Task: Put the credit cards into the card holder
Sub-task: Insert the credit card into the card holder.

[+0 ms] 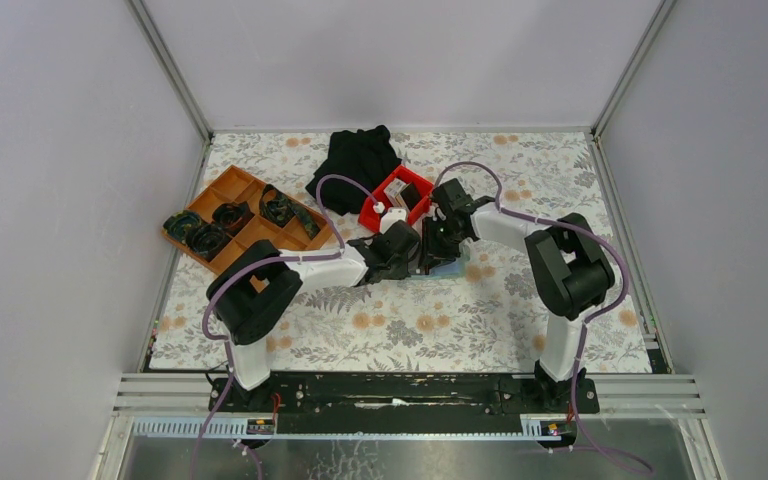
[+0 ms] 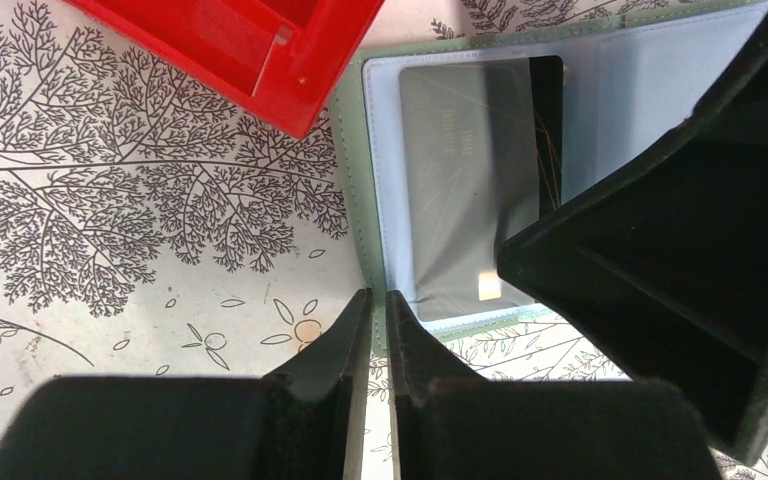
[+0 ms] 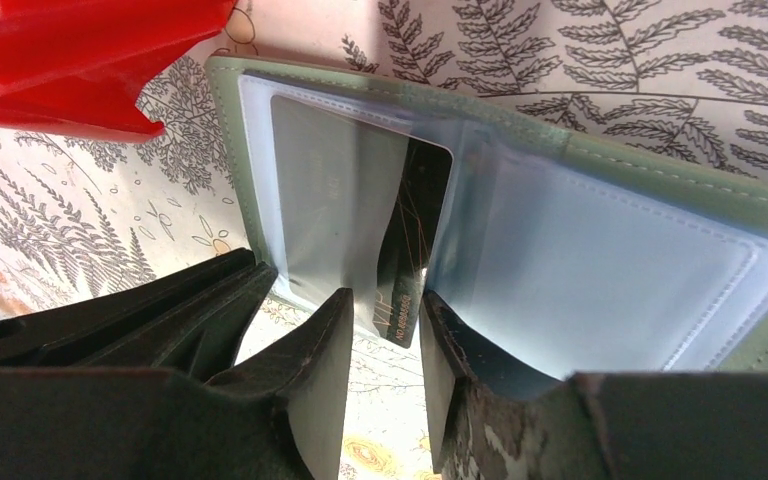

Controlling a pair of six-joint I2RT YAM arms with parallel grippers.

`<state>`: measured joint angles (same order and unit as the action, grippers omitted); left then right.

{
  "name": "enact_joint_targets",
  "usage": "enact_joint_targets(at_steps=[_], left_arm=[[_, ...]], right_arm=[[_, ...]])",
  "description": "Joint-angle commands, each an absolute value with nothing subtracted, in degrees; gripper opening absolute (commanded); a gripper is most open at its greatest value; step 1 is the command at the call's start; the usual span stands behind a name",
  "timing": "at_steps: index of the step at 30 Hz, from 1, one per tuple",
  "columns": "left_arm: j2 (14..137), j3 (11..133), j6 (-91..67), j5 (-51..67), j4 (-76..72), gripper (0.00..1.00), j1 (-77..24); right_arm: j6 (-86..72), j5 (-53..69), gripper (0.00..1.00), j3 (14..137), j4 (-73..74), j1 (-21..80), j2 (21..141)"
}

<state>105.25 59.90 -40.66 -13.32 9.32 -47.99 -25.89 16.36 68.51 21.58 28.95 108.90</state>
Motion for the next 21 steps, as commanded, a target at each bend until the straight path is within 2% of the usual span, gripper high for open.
enact_joint_targets(at_steps=[1, 21], left_arm=[[107.7, 56.3, -41.3, -8.1, 18.1, 0.13, -50.1], [107.9, 56.9, -42.7, -8.0, 17.1, 0.13, -51.0]], right_arm=[[-25.7, 15.6, 0.38, 70.1, 22.5, 31.4, 110.7], [-24.6, 16.9, 0.38, 73.3, 23.3, 32.9, 111.8]])
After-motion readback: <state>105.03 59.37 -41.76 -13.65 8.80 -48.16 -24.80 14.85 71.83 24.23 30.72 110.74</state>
